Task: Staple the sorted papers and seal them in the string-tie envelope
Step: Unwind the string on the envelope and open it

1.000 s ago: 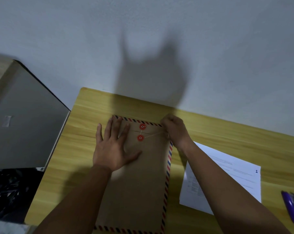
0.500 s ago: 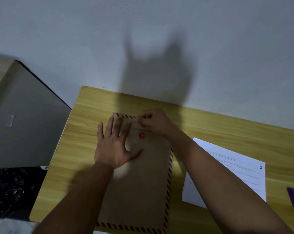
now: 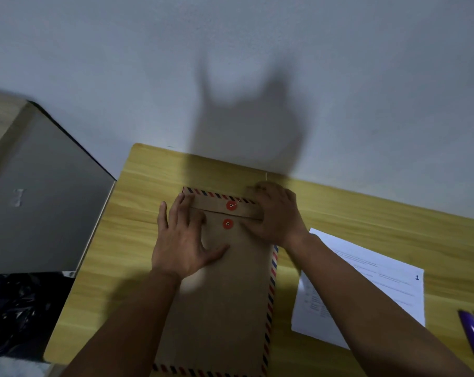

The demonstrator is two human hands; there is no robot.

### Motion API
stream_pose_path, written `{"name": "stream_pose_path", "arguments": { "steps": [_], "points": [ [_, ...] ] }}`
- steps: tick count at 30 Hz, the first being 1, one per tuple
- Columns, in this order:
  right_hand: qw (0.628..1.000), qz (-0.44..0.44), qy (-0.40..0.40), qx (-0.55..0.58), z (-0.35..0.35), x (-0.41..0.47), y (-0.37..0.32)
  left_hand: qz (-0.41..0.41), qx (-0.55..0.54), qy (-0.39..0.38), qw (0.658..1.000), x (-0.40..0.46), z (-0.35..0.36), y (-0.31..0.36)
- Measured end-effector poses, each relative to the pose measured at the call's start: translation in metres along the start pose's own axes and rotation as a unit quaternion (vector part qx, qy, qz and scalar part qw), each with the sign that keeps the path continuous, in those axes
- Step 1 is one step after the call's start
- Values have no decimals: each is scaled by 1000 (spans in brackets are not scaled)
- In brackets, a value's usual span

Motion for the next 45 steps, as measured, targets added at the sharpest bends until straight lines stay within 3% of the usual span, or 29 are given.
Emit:
{"name": "stream_pose_path", "arguments": {
  "steps": [7, 12, 18, 21, 23, 25, 29, 33, 37, 41, 45],
  "points": [
    [998, -53, -12, -27, 1, 6, -11, 8, -9, -2, 1000, 1, 2, 0],
    [1000, -1, -1, 23, -10, 6, -12, 3, -1, -22, 1000, -1, -1, 1],
    [992, 44, -40, 108, -58, -4, -29, -90, 31, -94, 991, -24, -23, 0],
    [989, 49, -9, 140, -99, -16, -51, -107, 46, -103, 988, -42, -57, 21],
    [987, 53, 16, 150, -128, -27, -70, -144, -15, -101, 984, -51, -84, 42],
    [985, 53, 13, 165, -151, -43, -90, -201, -136, -106, 964, -55, -112, 62],
    [982, 41, 54, 176, -190, -78, -128, -264, -367, -154, 879, -66, -167, 97],
    [970, 30, 122, 206, -216, -111, -154, -260, -407, -207, 851, -79, -196, 115],
    [958, 21, 164, 236, -240, -139, -179, -279, -495, -253, 783, -94, -218, 123],
    [954, 27, 181, 236, -246, -152, -191, -277, -492, -253, 785, -96, -231, 126],
    [956, 33, 188, 223, -244, -160, -203, -282, -518, -270, 761, -97, -235, 128]
  ]
}}
Point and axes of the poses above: each hand's wrist, its own x-axis towards the middle knuckle, its own z-axis out of the palm, y = z × x, the point moved 4 cm from there along x, towards the middle knuckle, and after that the axes turned 14 degrees about -z, right-handed, at the moved point
